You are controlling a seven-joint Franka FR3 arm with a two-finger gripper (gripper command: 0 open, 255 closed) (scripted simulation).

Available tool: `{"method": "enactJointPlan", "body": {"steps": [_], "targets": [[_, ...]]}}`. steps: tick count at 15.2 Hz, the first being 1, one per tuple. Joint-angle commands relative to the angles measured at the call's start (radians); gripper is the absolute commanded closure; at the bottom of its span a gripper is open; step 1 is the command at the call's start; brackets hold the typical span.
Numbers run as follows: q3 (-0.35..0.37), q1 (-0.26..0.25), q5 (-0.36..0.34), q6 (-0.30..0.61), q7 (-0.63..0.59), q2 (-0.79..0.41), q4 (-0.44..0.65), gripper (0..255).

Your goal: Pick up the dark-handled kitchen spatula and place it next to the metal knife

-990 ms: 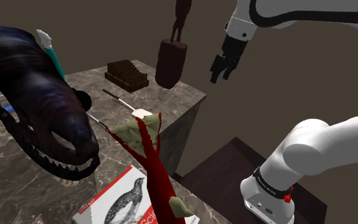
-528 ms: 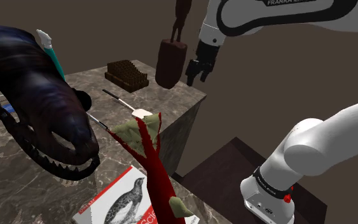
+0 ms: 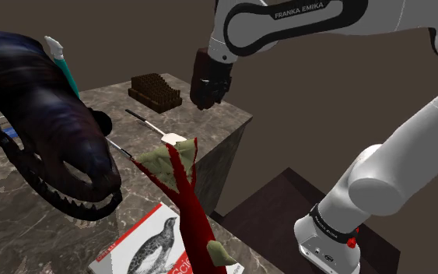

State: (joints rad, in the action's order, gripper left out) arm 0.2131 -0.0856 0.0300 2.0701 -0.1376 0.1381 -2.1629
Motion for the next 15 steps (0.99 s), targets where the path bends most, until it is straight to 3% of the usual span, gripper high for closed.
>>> {"method": "enactJointPlan", "body": {"steps": [1, 8, 15], "targets": [[0.018, -0.01, -0.017, 0.021, -0.022, -0.072, 0.054, 0], [0.053, -0.056, -0.1, 0.059, -0.094, -0.333, 0.277, 0], [0.057, -0.133, -0.184, 0.035, -0.143, -0.599, 0.565, 0]]}}
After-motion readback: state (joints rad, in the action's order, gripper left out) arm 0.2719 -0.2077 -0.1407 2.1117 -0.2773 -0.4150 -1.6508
